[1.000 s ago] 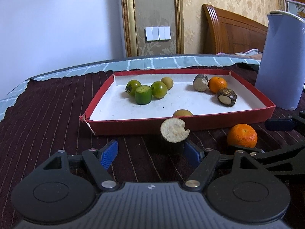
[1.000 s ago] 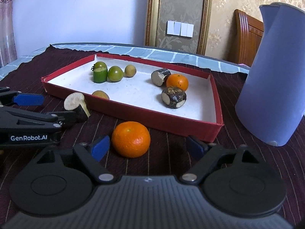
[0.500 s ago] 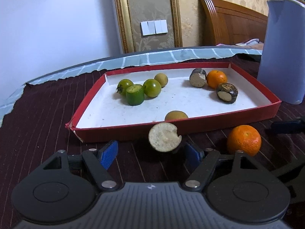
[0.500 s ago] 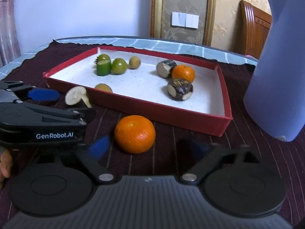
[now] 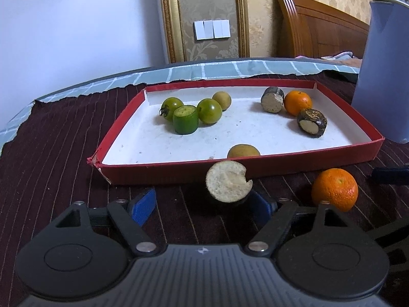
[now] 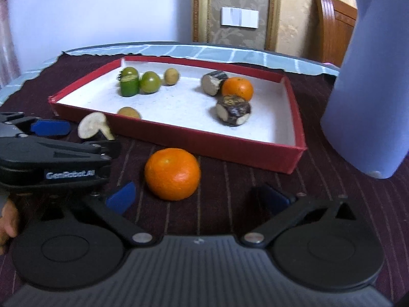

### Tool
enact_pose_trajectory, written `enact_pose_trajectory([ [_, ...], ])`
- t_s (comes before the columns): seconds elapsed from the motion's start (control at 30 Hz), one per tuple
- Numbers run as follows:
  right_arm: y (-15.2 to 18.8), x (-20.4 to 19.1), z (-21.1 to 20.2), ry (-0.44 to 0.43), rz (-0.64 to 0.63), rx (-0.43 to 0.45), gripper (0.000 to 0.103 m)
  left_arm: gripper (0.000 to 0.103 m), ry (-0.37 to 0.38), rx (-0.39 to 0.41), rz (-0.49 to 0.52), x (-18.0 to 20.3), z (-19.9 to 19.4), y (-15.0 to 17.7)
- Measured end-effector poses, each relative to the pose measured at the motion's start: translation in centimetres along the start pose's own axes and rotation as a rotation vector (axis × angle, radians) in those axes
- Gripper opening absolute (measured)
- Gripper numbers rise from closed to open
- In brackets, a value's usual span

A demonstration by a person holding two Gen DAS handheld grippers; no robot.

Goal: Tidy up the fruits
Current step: 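Grasp the cut dark-skinned piece with the left tool while the right tool grasps the orange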

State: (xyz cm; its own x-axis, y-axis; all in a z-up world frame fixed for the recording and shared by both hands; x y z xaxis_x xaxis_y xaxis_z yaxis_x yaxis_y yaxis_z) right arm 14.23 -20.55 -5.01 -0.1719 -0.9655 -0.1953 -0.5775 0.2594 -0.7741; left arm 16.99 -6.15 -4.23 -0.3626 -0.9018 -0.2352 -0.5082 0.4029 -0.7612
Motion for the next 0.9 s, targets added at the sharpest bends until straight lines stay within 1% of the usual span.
enact_pose_trajectory([
  [0.13,-0.4,-0.7,0.1,-0.001,-0.027,0.023,0.089,0.080,0.012,-0.002,-0.015,-0.1,0.1,0.1],
  [0.2,-0.5,-0.8,0.2,-0.008,-0.034,0.026,0.085,0.080,0.015,-0.002,-0.020,-0.1,0.1,0.1],
  [0.27,-0.5,-1.0,0.1,-0.025,-0.039,0.031,0.073,0.080,0.015,-0.002,-0.020,-0.2,0.1,0.1],
  [0.3,-0.5,-1.1,0.1,-0.030,-0.043,0.035,0.069,0.080,0.016,-0.002,-0.021,-0.2,0.1,0.1],
  [0.37,-0.5,-1.4,-0.1,-0.045,-0.052,0.042,0.050,0.080,0.018,-0.002,-0.023,-0.2,0.1,0.1],
  [0.43,-0.4,-1.8,-0.4,-0.059,-0.059,0.047,0.040,0.080,0.020,-0.002,-0.026,-0.2,0.2,0.1],
  [0.53,-0.4,-2.1,-0.5,-0.043,-0.073,0.060,0.040,0.080,0.020,0.000,-0.025,-0.2,0.1,0.1],
  [0.67,-0.5,-1.6,-0.4,-0.070,-0.037,0.056,0.040,0.079,0.021,0.006,-0.026,-0.1,0.1,0.0],
  [0.73,-0.5,-1.4,-0.4,-0.081,-0.020,0.055,0.040,0.072,0.023,0.009,-0.025,0.0,0.1,-0.1],
  [0.8,-0.5,-1.4,-0.4,-0.083,-0.018,0.056,0.040,0.063,0.035,0.014,-0.027,0.2,0.0,-0.2],
  [0.83,-0.5,-1.5,-0.4,-0.083,-0.019,0.057,0.040,0.062,0.040,0.016,-0.027,0.2,0.0,-0.2],
  [0.87,-0.5,-1.4,-0.4,-0.083,-0.018,0.057,0.040,0.058,0.042,0.018,-0.026,0.3,0.0,-0.3],
  [0.9,-0.5,-1.4,-0.4,-0.083,-0.018,0.057,0.040,0.053,0.049,0.021,-0.027,0.4,0.0,-0.3],
])
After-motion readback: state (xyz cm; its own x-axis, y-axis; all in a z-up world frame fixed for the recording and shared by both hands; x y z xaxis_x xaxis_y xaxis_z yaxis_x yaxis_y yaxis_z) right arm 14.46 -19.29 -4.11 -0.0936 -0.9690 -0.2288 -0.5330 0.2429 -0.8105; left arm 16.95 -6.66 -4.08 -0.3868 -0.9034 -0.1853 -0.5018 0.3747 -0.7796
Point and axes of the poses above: each gripper's, at about its wrist camera, not at the fingertips, and z roughly the way its jaws point, x to its right, y to its underside, the point moved 9 cm from there along z, roughly the way its jaws point, and after that the axes turned 11 degrees about z, right-handed, at the moved point
